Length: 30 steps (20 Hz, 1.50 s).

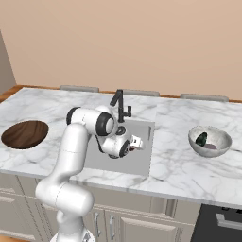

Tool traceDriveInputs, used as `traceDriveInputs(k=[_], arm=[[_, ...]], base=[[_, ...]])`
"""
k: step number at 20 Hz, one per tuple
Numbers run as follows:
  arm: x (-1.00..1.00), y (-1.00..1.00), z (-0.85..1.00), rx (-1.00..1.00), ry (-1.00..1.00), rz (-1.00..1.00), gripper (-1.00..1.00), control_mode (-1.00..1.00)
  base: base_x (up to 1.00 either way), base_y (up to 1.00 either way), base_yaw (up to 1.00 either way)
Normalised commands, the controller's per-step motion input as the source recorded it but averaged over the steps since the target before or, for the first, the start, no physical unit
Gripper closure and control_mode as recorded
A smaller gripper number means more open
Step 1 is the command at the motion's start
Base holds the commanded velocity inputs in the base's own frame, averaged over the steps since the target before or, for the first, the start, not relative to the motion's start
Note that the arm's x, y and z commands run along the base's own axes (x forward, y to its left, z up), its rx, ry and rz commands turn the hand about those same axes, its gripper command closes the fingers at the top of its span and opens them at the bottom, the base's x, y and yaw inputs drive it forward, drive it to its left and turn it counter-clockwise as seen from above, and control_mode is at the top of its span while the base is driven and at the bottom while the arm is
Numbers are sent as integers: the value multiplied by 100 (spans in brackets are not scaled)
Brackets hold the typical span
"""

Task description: Pick the eggplants from the cabinet and place them in one bowl. Pick the pear from the sink and place it in the other bowl.

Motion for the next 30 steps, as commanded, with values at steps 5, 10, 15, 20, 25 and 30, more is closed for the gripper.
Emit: traceDriveInputs(k=[5,10,15,20,25,30], arm=[[33,0,-30,0,0,0,-100,-100],[24,0,-49,0,1,0,100,-100],[15,0,-50,0,0,0,100,-100],[-17,0,-17,0,0,0,100,-100],[-61,0,7,0,-5,0,100,-100],[-60,0,26,-3,-10,0,100,-100]], base=[[0,0,0],[0,0,0],[0,0,0],[0,0,0],[0,0,0],[0,0,0]])
